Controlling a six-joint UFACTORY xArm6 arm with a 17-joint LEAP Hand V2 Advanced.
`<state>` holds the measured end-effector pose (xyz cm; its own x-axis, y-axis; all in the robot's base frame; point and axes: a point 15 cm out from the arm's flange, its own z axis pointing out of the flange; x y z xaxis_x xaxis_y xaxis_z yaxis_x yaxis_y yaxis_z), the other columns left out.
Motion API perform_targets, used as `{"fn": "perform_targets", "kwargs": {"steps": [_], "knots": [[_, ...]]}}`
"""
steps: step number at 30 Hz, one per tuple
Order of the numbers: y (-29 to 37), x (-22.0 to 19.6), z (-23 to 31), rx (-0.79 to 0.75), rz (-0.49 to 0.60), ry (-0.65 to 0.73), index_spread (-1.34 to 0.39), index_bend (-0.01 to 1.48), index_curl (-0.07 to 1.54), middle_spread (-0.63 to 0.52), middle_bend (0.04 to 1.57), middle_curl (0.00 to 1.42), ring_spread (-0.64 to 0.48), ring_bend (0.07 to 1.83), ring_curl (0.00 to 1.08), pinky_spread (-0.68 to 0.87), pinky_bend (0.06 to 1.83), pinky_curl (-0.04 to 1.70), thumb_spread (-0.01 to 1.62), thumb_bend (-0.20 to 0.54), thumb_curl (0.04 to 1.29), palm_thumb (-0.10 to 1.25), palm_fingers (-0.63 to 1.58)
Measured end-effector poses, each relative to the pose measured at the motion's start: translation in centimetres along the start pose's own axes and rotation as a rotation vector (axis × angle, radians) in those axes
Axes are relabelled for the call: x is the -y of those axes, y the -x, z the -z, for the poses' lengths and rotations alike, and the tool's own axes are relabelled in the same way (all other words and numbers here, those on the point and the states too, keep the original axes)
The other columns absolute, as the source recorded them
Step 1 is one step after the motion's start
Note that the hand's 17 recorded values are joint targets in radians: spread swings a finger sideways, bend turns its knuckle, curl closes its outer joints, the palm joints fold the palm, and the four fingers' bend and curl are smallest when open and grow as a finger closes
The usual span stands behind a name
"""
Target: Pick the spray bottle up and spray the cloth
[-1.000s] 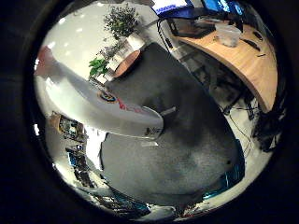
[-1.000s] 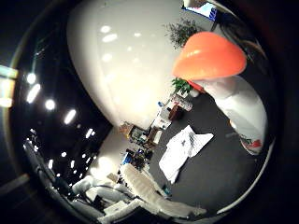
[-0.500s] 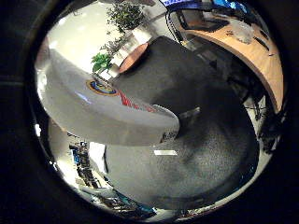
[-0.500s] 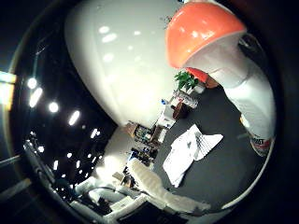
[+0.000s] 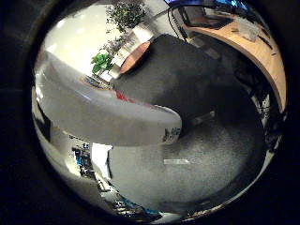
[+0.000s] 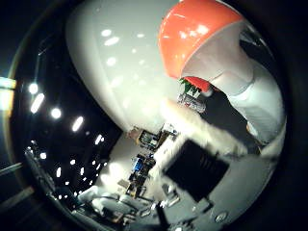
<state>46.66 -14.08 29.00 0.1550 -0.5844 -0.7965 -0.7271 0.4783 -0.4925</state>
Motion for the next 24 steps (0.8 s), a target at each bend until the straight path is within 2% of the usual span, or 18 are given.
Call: {"fn": "perform_targets", "kwargs": {"steps": [1,3,5,6,9,11,13,17,24], "knots": [[0.1,-0.1,-0.2,0.002,0.0,0.004,-0.41,0.12,0.17,-0.33,0.55,0.47,-0.34,1.09,0.46,-0.38,1.18,0.3,0.9,-0.015,0.51,0.8,1.05],[0.1,-0.2,-0.4,0.005,-0.003,0.006,-0.45,0.16,0.18,-0.39,0.64,0.52,-0.35,1.13,0.49,-0.47,1.22,0.34,0.81,-0.021,0.54,0.85,1.13],[0.2,-0.1,-0.5,0.013,-0.005,-0.003,-0.49,0.23,0.22,-0.41,0.76,0.59,-0.33,1.14,0.51,-0.48,1.24,0.37,0.76,-0.025,0.56,0.87,1.25],[0.3,0.0,-0.5,0.016,-0.004,-0.007,-0.51,0.33,0.27,-0.4,0.79,0.61,-0.32,1.15,0.51,-0.47,1.24,0.38,0.75,-0.027,0.57,0.88,1.3],[0.6,0.4,-0.6,0.026,-0.004,-0.023,-0.48,0.64,0.43,-0.36,0.94,0.68,-0.29,1.19,0.54,-0.42,1.24,0.42,0.83,-0.017,0.58,0.89,1.36],[1.2,0.8,-0.5,0.036,0.004,-0.042,-0.39,0.9,0.54,-0.29,1.07,0.72,-0.26,1.23,0.56,-0.37,1.25,0.45,0.99,0.021,0.61,0.96,1.36],[1.6,0.9,-0.3,0.037,0.016,-0.047,-0.34,0.99,0.59,-0.26,1.14,0.73,-0.24,1.29,0.58,-0.34,1.28,0.48,1.06,0.045,0.64,1.0,1.33],[2.3,1.2,0.1,0.027,0.03,-0.048,-0.29,1.08,0.62,-0.22,1.21,0.74,-0.22,1.35,0.59,-0.31,1.33,0.52,1.12,0.052,0.71,1.04,1.27],[4.3,1.4,0.9,0.01,0.077,-0.033,-0.26,1.12,0.63,-0.19,1.26,0.73,-0.22,1.39,0.59,-0.28,1.34,0.57,1.12,0.028,0.8,1.06,1.24]]}}
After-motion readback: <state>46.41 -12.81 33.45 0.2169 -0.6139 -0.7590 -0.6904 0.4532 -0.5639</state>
